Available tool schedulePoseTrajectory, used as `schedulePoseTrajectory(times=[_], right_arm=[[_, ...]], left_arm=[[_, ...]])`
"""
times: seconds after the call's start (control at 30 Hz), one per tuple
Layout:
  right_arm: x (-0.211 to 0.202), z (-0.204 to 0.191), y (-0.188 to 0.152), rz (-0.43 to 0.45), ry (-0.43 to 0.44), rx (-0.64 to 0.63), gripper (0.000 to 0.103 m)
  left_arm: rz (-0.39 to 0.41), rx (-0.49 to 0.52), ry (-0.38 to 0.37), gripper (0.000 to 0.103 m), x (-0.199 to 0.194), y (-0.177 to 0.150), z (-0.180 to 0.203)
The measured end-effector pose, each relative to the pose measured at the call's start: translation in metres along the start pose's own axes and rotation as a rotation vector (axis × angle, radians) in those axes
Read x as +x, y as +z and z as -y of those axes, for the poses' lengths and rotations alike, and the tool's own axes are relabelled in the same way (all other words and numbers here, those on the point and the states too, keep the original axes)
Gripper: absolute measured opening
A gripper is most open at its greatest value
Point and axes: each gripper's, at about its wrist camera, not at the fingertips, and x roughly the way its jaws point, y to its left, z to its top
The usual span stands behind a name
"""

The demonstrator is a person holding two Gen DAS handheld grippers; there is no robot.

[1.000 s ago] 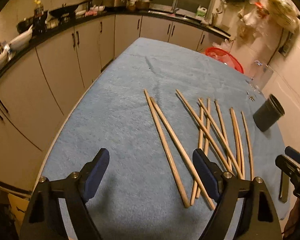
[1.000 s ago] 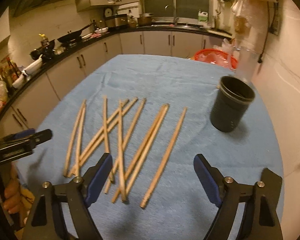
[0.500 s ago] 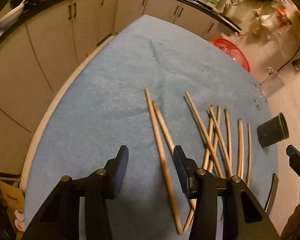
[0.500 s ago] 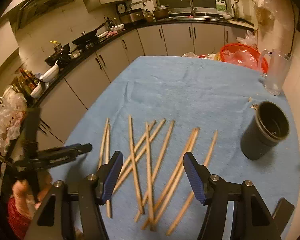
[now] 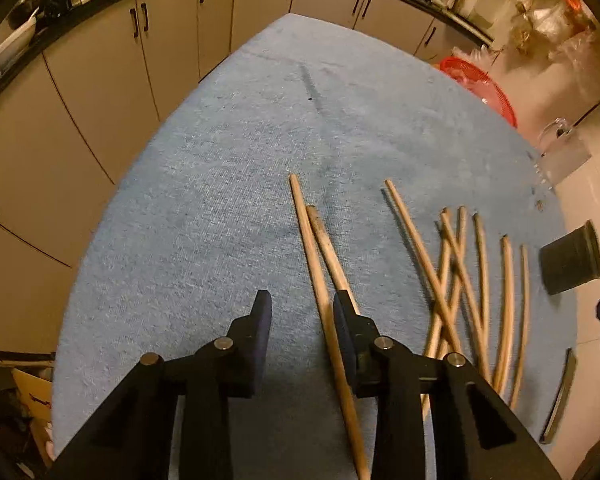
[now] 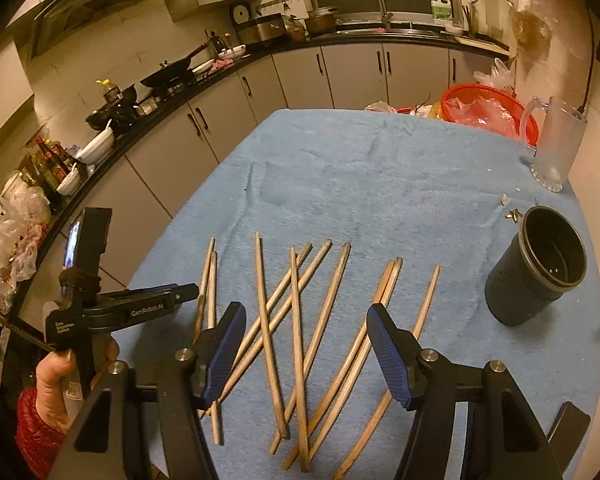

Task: Organize utensils
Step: 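Close the left gripper on one chopstick while the right gripper grasps another chopstick, then lift the held chopsticks upright and carry both grippers over the black mesh cup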

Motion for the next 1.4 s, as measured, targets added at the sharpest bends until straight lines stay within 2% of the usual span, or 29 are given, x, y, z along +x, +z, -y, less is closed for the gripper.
schedulePoseTrajectory(times=[0.17,0.3,0.33,0.37,0.4,0.43,0.67,0.87,0.97,1.07,1.1,1.17,1.2,1.3,1.4], right_arm=[[0.008,-0.002,0.003,-0.014,0.005,-0.010,0.066],[0.028,-0.005,0.010,-0.061,0.008,-0.023,0.066],[0.033,-0.006,0.012,-0.075,0.013,-0.018,0.063],[0.038,-0.006,0.014,-0.087,0.018,-0.016,0.059],[0.045,-0.007,0.017,-0.108,0.026,-0.017,0.051],[0.053,-0.009,0.021,-0.125,0.026,-0.022,0.049],[0.105,-0.031,0.043,-0.200,0.053,-0.064,0.049],[0.154,-0.052,0.056,-0.269,0.027,-0.135,0.049],[0.174,-0.058,0.058,-0.300,0.026,-0.158,0.040],[0.186,-0.059,0.059,-0.317,0.020,-0.159,0.039],[0.190,-0.060,0.058,-0.324,0.032,-0.164,0.033],[0.191,-0.060,0.058,-0.303,0.031,-0.176,0.018],[0.191,-0.059,0.057,-0.311,0.049,-0.169,0.007],[0.177,-0.054,0.054,-0.273,0.088,-0.141,0.006],[0.146,-0.050,0.051,-0.198,0.126,-0.119,0.006]], left_arm=[[-0.020,-0.006,0.013,0.033,0.012,0.008,0.003],[-0.011,0.001,0.061,0.031,0.023,0.024,0.011],[-0.010,-0.001,0.076,0.028,0.025,0.028,0.011],[-0.013,-0.006,0.090,0.019,0.026,0.031,0.011],[-0.018,-0.013,0.094,0.013,0.027,0.034,0.009],[-0.021,-0.018,0.086,0.011,0.027,0.035,0.006],[-0.029,-0.004,0.041,0.008,0.027,0.033,-0.010],[-0.030,-0.004,0.012,0.009,0.028,0.033,-0.016],[-0.026,-0.001,0.002,0.009,0.027,0.033,-0.019],[-0.022,-0.001,-0.011,0.009,0.023,0.030,-0.024],[-0.017,-0.009,-0.022,0.008,0.024,0.032,-0.025],[-0.013,-0.013,-0.031,0.008,0.024,0.030,-0.028],[-0.007,-0.016,-0.039,0.007,0.023,0.030,-0.029],[0.002,0.003,-0.072,0.007,0.019,0.027,-0.026],[0.064,0.031,-0.105,0.007,-0.003,0.021,-0.018]])
